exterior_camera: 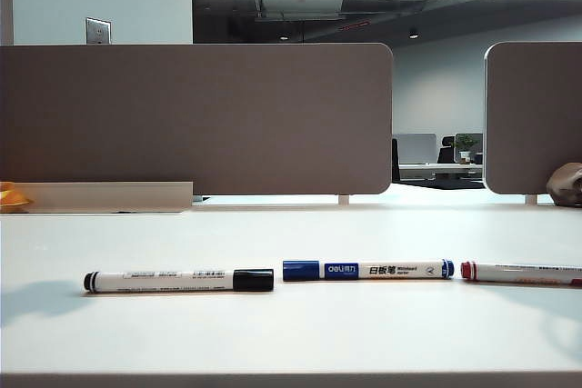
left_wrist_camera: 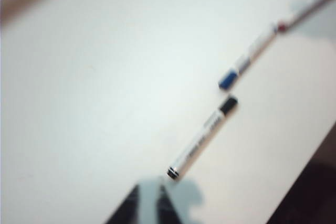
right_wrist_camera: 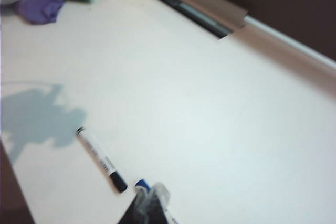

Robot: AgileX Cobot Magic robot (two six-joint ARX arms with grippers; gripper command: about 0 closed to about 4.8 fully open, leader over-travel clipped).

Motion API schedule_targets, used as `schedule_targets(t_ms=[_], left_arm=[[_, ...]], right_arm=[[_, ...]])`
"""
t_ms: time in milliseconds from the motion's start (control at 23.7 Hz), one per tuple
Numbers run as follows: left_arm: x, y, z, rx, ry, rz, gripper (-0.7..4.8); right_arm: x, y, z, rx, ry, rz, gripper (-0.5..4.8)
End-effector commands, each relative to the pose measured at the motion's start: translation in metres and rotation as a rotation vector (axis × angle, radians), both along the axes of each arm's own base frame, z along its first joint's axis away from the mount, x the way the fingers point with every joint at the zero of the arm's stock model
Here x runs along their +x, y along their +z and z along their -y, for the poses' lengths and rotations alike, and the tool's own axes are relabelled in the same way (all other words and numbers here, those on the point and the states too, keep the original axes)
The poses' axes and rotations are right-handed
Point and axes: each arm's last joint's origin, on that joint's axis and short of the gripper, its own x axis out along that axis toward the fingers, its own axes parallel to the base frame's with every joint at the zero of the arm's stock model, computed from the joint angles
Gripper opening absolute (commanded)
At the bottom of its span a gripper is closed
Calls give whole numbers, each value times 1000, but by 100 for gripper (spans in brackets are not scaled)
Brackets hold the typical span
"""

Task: Pick up the markers one by one and line them up horizontally in a straight line on the table.

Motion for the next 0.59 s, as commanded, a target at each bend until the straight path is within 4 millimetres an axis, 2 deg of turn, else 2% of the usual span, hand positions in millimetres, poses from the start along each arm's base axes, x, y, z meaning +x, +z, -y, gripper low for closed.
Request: schedule_targets(t_ms=[42,84,169,211,253,338,591], left_arm=[[40,-30,19,123,-106,-136,84],[51,-43,29,170,-166,-178,85],[59,-56,41,236,-241,-203,86],[65,-69,54,292,-313,-222,102],[68,-79,65,330,-384,-236,151],[76,-89,81,411,-427,-251,187],[96,-93,97,435,-460,-271,187]], right_arm=[[-6,-5,-7,-96,22,3,-3],[-9,-8,-10,-130,43,-11,-3],[-12,-10,-11,-156,45,-32,-3],[-14,-13,-12,-178,43,-53,-3],[-15,-14,-12,-185,50,-67,-3],[-17,-15,-11,-194,53,-84,-3],[-18,-19,-11,-215,59,-115,-3]])
